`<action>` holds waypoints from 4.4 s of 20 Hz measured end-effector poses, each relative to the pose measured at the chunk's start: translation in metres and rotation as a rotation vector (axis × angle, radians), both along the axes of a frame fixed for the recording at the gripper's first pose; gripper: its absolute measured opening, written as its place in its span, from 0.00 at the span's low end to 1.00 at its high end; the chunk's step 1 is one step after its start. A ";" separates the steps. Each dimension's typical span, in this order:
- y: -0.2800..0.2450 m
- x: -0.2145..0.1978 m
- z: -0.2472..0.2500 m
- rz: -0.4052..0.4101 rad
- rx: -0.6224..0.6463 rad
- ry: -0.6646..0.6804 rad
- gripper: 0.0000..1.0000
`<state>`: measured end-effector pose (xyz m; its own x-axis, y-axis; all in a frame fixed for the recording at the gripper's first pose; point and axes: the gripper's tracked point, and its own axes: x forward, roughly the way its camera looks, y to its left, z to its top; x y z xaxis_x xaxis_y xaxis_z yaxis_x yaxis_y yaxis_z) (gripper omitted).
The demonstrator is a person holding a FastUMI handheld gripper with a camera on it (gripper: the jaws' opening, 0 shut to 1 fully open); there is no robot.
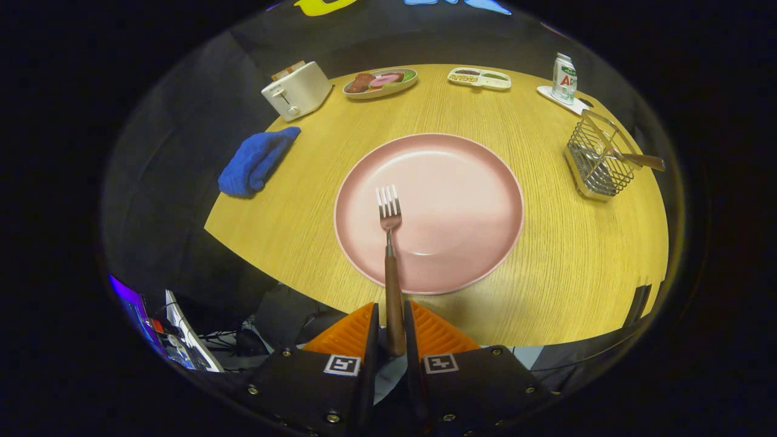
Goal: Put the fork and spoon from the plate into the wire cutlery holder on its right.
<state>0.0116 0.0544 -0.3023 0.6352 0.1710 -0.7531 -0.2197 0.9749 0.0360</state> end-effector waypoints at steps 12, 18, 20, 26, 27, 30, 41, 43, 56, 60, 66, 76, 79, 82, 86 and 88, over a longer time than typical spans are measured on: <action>0.007 0.000 -0.011 -0.022 0.057 0.058 0.13; 0.014 -0.001 -0.009 -0.002 0.078 0.059 0.02; 0.014 0.000 -0.005 -0.004 0.091 0.055 0.02; -0.001 0.015 0.025 -0.047 0.132 0.009 0.02; -0.009 0.019 0.033 -0.058 0.134 -0.005 0.02; -0.036 0.037 0.063 -0.095 0.127 -0.050 0.02; -0.145 0.065 0.160 -0.265 0.158 -0.170 0.02; -0.162 0.066 0.166 -0.287 0.148 -0.169 0.02; -0.212 0.041 0.150 -0.313 0.064 -0.005 0.02; -0.220 0.032 0.144 -0.301 0.032 0.086 0.02; -0.226 0.025 0.144 -0.274 -0.027 0.195 0.02; -0.229 0.029 0.165 -0.272 -0.066 0.387 0.02; -0.228 0.030 0.168 -0.276 -0.064 0.445 0.02; -0.226 0.035 0.171 -0.280 -0.051 0.513 0.02; -0.228 0.047 0.171 -0.298 -0.063 0.565 0.02; -0.229 0.053 0.171 -0.305 -0.067 0.570 0.02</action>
